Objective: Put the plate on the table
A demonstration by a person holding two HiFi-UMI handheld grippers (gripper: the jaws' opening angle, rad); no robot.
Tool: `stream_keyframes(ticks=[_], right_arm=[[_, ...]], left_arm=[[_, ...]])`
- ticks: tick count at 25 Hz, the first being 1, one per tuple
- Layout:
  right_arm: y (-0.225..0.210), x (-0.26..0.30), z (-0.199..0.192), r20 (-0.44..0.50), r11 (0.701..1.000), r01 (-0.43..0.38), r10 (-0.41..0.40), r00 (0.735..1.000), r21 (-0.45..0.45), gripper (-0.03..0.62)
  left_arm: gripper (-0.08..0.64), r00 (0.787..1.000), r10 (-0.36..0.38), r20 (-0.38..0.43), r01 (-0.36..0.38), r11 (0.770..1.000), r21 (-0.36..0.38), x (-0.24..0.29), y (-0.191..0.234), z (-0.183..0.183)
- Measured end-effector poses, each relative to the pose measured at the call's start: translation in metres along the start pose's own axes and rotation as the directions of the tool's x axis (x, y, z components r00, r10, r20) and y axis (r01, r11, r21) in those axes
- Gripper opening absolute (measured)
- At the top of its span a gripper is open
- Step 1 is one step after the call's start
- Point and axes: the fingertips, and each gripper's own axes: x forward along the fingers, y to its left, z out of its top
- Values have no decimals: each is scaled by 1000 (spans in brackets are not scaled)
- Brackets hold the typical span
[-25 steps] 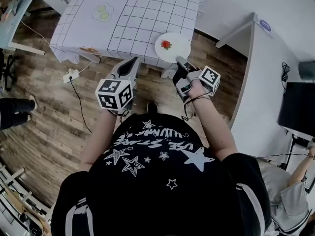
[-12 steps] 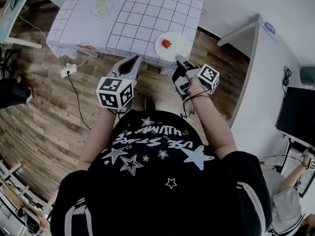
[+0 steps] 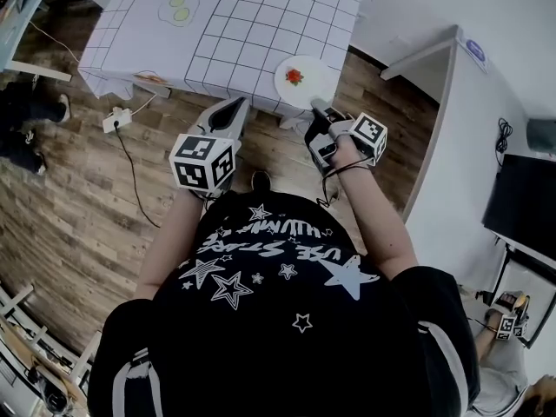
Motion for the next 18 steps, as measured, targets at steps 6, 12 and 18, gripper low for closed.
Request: stream_keyframes(ticks=[6, 12, 18], right_arm=[[-6, -3, -1, 4, 999, 29, -29, 1000, 14, 25], [-6, -2, -7, -31, 999, 35, -35, 999, -10, 26], [-6, 1, -9, -45, 998, 12, -15, 999, -55, 91]], left_arm=[[9, 1000, 0, -1, 0, 1000, 4, -4, 0, -1], [9, 1000, 5, 6, -6, 1000, 8, -10, -1, 0], [9, 1000, 4, 10, -4, 1000, 13, -15, -6, -2]])
